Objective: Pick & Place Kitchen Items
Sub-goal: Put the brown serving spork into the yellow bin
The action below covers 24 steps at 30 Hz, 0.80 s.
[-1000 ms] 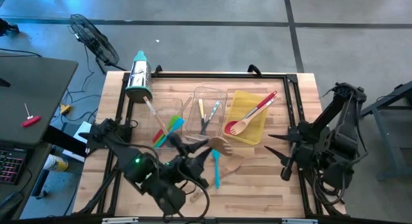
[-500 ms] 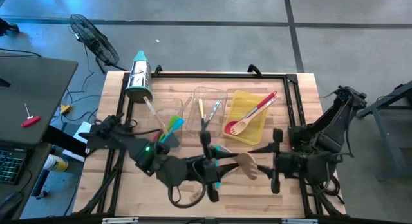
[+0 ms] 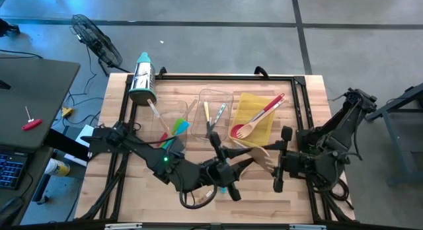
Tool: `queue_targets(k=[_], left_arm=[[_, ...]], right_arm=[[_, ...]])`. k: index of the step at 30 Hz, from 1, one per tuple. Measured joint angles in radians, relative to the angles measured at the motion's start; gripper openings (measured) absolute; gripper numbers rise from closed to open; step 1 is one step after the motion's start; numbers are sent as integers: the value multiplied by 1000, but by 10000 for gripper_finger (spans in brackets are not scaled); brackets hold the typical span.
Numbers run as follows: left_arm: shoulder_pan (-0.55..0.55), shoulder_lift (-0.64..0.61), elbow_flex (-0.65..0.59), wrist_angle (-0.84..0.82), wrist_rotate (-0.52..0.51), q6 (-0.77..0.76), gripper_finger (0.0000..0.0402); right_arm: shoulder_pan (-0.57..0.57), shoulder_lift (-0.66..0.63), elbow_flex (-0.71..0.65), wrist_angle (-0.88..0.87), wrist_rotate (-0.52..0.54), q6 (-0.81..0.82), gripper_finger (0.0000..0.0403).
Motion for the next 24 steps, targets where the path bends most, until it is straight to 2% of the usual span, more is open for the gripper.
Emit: queue_targets(k=[8, 17, 24], left_arm=[[0, 1, 0, 20, 0, 15, 86], [6, 1, 0, 18, 21, 6, 86], [6, 1, 0, 18, 52, -12, 86]], right_arm=[[-56, 31, 0, 18, 0, -12, 144], [-107, 91, 0, 157, -5, -125, 141], [-139, 92, 0, 205, -34, -136, 140]])
